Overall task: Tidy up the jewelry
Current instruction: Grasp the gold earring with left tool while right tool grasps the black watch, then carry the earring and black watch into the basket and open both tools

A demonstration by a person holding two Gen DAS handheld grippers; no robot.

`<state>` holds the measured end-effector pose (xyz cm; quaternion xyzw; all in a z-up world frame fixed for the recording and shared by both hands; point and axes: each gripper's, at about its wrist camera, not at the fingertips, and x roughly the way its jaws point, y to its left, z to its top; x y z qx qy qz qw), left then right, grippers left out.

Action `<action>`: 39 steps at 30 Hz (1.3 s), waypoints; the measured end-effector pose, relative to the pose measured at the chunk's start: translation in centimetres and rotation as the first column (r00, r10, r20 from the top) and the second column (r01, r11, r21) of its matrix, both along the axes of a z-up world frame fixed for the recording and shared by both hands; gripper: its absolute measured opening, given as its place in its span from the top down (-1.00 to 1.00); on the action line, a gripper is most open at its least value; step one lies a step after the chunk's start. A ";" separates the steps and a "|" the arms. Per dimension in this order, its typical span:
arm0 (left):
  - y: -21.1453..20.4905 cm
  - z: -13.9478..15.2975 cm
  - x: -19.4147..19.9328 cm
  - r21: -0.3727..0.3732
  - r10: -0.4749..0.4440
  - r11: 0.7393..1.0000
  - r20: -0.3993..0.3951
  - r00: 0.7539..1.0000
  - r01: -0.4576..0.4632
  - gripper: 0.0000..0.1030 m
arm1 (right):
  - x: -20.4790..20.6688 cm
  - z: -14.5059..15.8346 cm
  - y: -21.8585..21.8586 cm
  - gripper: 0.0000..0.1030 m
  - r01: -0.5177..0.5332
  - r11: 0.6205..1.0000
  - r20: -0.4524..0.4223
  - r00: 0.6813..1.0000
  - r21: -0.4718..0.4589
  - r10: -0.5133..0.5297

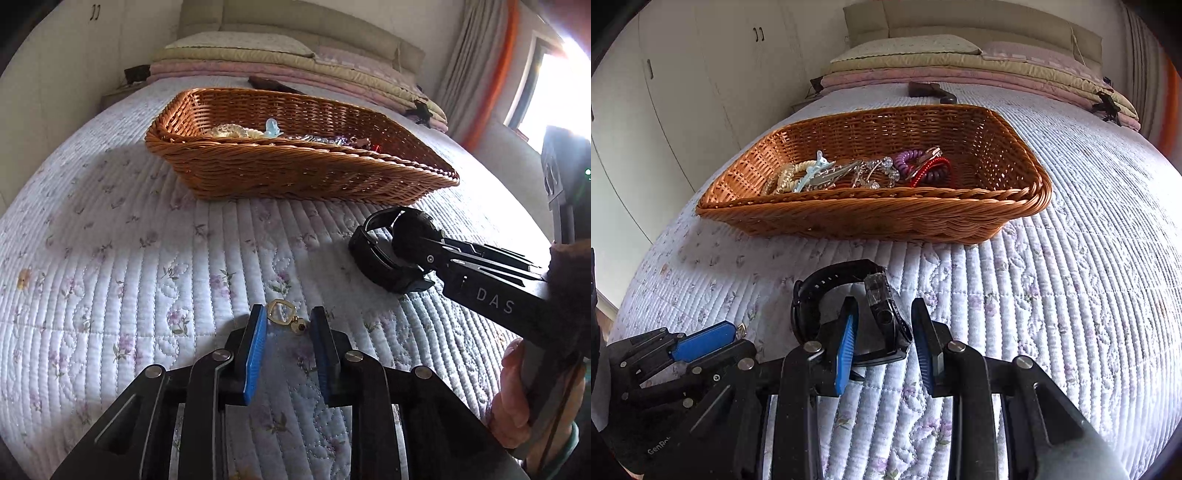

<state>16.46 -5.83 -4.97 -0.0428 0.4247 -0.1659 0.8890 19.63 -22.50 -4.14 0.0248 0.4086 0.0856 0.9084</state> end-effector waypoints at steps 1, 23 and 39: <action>0.0 0.0 0.0 0.000 -0.001 1.000 0.000 1.000 0.001 0.52 | 0.1 -0.1 0.0 0.39 0.003 1.000 -0.004 1.000 -0.004 -0.003; -1.9 0.3 -0.3 0.066 -0.039 0.997 0.041 0.998 0.036 0.82 | -1.1 -0.1 -0.5 0.58 0.016 1.000 0.028 0.999 0.012 -0.017; -1.6 1.8 -2.4 0.040 -0.060 0.998 0.115 0.992 0.055 0.82 | -2.2 0.8 -1.1 0.59 0.008 0.999 0.070 0.997 0.032 -0.010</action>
